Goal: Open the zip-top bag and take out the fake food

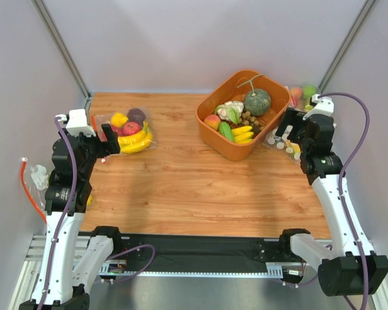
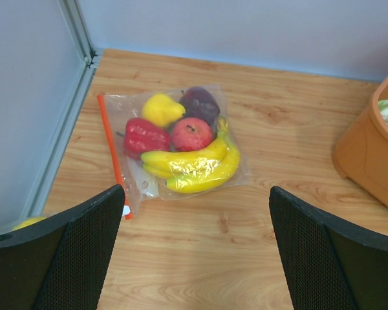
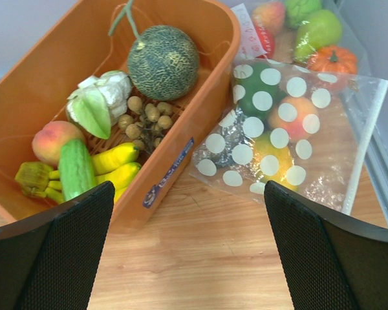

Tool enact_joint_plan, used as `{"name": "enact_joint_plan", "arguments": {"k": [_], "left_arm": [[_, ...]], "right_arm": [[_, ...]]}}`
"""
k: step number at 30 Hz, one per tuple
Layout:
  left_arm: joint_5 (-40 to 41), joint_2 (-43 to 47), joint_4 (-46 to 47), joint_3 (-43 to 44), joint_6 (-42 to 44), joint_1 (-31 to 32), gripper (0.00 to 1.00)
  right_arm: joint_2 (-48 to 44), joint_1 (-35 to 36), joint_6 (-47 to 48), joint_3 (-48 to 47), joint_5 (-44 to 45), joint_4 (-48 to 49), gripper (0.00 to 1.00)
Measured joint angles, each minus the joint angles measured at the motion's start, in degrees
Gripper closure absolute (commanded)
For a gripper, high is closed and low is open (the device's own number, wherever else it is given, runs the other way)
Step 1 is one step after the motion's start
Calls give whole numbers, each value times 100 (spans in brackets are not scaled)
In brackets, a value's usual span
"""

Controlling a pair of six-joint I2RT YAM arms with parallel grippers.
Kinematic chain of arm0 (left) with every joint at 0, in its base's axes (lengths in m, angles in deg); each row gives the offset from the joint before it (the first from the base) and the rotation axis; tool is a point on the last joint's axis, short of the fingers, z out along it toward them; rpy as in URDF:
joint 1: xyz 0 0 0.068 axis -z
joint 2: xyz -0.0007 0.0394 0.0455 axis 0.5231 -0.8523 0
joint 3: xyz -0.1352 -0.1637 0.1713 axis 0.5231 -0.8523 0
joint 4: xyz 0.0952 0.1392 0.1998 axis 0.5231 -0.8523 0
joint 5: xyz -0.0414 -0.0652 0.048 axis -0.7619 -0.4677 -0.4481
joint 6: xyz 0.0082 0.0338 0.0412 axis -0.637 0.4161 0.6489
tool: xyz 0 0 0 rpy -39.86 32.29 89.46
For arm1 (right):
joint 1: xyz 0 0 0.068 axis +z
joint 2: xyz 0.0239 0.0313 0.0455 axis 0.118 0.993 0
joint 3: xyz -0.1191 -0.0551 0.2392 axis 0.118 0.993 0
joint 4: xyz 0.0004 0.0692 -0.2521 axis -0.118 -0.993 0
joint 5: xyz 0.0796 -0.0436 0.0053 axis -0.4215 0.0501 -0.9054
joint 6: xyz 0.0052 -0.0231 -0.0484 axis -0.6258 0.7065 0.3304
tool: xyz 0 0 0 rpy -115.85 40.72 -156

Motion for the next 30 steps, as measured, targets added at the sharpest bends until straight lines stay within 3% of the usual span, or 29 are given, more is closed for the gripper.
{"name": "enact_joint_plan", "arguments": {"k": [5, 12, 20, 30], "left_arm": [[-2, -17, 0, -4, 2, 0, 1], [-4, -81, 0, -39, 31, 0, 1], [-20, -146, -2, -70, 63, 0, 1], [-24, -153, 0, -85, 85, 0, 1]], "right_arm": [[328, -188, -118, 7, 278, -2, 0], [715, -1298, -610, 398, 61, 140, 0], [1119, -1412, -678, 409, -107, 350, 0], [2968, -1867, -682, 275, -490, 866, 0]]}}
